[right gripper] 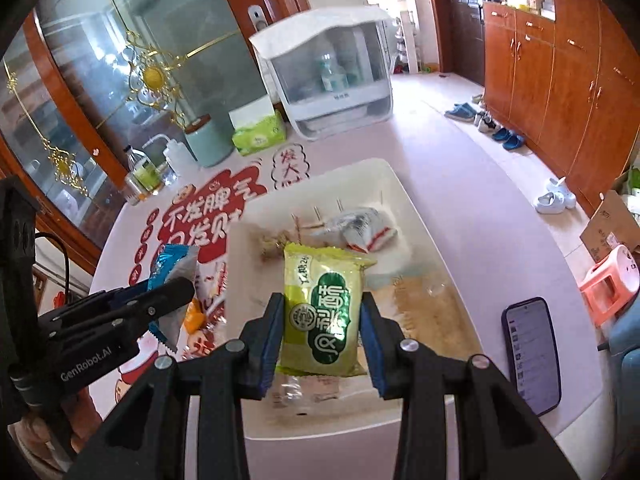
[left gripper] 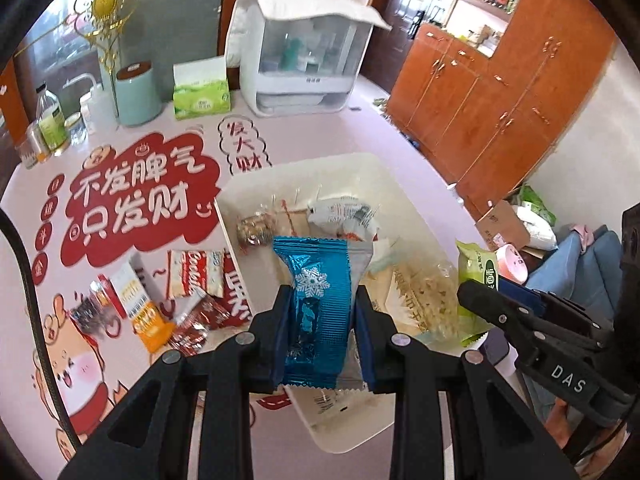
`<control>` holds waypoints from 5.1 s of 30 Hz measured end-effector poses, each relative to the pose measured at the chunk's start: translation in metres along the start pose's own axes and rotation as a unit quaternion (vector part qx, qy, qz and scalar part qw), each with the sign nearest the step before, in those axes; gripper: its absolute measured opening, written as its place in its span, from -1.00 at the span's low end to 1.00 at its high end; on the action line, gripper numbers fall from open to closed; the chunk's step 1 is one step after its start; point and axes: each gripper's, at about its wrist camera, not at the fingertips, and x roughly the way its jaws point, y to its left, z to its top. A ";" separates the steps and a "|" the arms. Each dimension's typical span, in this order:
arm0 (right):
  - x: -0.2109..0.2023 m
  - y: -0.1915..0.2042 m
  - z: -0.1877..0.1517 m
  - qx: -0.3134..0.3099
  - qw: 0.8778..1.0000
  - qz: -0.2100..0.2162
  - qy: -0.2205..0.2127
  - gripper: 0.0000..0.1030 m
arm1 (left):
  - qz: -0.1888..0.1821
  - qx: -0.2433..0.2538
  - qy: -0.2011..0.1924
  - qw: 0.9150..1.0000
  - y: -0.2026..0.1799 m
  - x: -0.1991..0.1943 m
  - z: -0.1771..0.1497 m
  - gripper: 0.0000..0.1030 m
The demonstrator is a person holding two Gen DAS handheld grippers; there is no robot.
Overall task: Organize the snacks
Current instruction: 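Carry the blue candy and green packet into the tray and open both tools, then withdraw both tools from the tray toward the remaining snacks, then grasp the red-topped dark snack bag with the left tool while the right tool grasps the white-orange oat stick bag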
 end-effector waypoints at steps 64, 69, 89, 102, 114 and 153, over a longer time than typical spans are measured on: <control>0.007 0.050 -0.036 -0.071 0.996 0.039 0.042 -0.19 | 0.102 -0.014 -0.025 0.994 0.048 -0.065 -0.054 0.59; 0.006 0.076 -0.043 -0.083 0.995 0.047 0.042 -0.19 | 0.111 -0.026 -0.033 0.993 0.071 -0.084 -0.062 0.59; 0.006 0.160 -0.050 -0.096 0.993 0.059 0.028 -0.20 | 0.184 -0.061 -0.083 0.978 0.207 -0.172 -0.064 0.60; 0.041 0.202 -0.047 -0.103 0.993 0.048 0.038 -0.04 | 0.179 0.024 -0.028 0.983 0.251 -0.125 -0.052 0.67; 0.138 0.233 -0.038 -0.132 0.984 0.026 0.115 -0.04 | 0.134 0.089 0.106 0.981 0.274 0.012 -0.039 0.67; 0.231 0.257 -0.039 -0.177 0.973 0.018 0.149 -0.25 | 0.091 0.044 0.114 0.988 0.293 0.070 -0.049 -0.23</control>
